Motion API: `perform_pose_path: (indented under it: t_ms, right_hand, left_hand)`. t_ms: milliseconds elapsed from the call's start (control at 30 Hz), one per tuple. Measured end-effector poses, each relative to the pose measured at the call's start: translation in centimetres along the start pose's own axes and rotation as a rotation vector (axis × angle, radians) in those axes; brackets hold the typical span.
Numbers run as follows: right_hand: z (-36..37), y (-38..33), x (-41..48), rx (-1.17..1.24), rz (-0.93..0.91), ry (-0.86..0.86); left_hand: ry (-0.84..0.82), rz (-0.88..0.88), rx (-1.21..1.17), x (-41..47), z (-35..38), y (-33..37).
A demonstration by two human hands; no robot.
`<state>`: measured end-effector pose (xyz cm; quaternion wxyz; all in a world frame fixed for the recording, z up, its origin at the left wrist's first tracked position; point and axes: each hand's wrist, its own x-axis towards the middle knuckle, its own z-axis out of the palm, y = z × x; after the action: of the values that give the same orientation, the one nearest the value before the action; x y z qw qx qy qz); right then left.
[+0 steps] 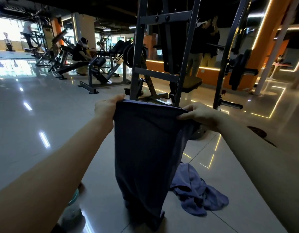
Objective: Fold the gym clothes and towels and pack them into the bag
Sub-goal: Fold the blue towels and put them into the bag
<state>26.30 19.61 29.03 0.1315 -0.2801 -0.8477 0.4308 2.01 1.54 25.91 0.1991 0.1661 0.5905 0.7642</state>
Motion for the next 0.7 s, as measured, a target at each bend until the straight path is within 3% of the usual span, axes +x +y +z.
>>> perform_pose_path:
  t_ms: [100,233,367,567,700]
  right_hand:
    - [-0.6,0.6,-0.1,0.149,-0.006,0.093]
    - [-1.4,1.4,0.4,0.227,0.011,0.133]
    - [-1.7,2.1,1.3,0.261,0.056,0.163]
    - [-1.6,3.6,3.1,0.316,0.111,0.25]
    - [-1.0,4.4,4.4,0.294,0.119,0.309]
  left_hand:
    - [-0.136,-0.057,-0.004,0.1,-0.2,0.3]
    - [-0.047,-0.035,0.111,0.9,-0.4,-0.4]
    - [-0.139,0.005,0.149,1.4,-0.7,-0.7]
    - [-0.307,-0.2,0.215,2.1,-1.6,-1.2]
    - [-0.301,-0.196,0.151,3.1,-1.8,-1.8]
